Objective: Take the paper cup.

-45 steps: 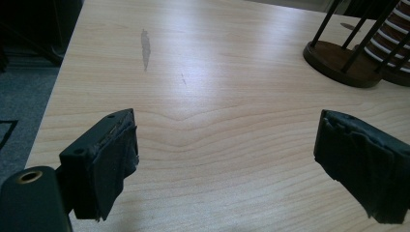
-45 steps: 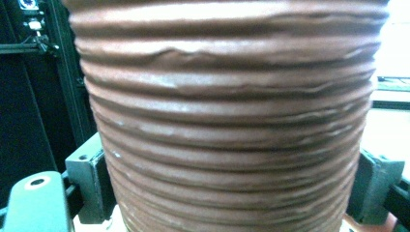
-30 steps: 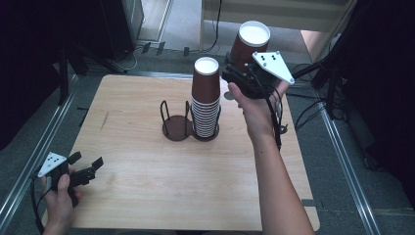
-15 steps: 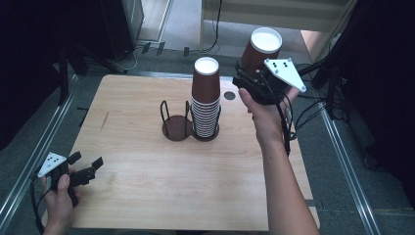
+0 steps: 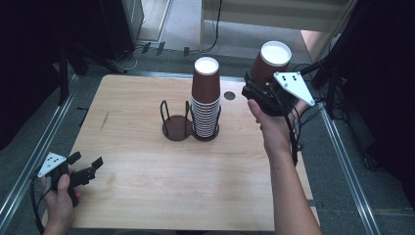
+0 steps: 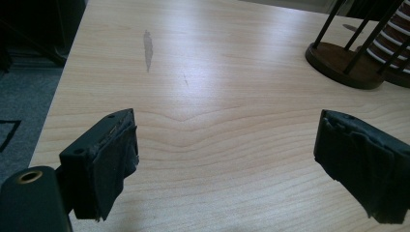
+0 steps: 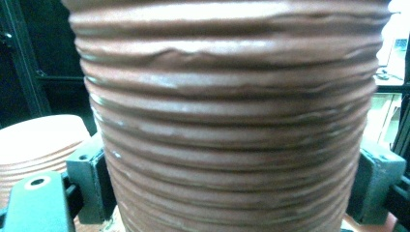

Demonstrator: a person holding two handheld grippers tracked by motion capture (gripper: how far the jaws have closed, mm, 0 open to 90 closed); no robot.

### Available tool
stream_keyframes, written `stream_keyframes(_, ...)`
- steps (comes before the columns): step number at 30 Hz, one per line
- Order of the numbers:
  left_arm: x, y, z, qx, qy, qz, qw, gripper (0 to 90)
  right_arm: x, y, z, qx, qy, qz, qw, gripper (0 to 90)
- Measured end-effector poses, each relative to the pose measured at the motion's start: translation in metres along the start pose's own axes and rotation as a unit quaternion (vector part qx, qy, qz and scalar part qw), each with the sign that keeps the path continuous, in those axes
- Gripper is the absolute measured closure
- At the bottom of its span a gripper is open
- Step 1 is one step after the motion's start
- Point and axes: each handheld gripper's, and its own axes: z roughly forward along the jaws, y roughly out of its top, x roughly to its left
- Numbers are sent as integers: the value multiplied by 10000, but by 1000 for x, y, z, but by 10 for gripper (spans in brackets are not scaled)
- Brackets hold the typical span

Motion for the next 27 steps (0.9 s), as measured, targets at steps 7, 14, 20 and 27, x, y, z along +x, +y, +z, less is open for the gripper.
stream_keyframes(7, 0, 0, 0, -6, -12, -25, 10000, 91, -3, -11, -8, 42, -37, -165, 9998, 131)
stream_keyframes(14, 0, 0, 0, -20, -4, -35, 10000, 91, -7, -22, -17, 71, -57, -127, 9999, 130)
stream_keyframes(20, 1, 0, 0, -14, -2, -33, 10000, 91, -10, -32, -24, 132, -59, -97, 9998, 131)
stream_keyframes(27, 2, 0, 0, -6, -44, -139, 9999, 91, -10, -47, -31, 214, -53, -103, 9997, 130)
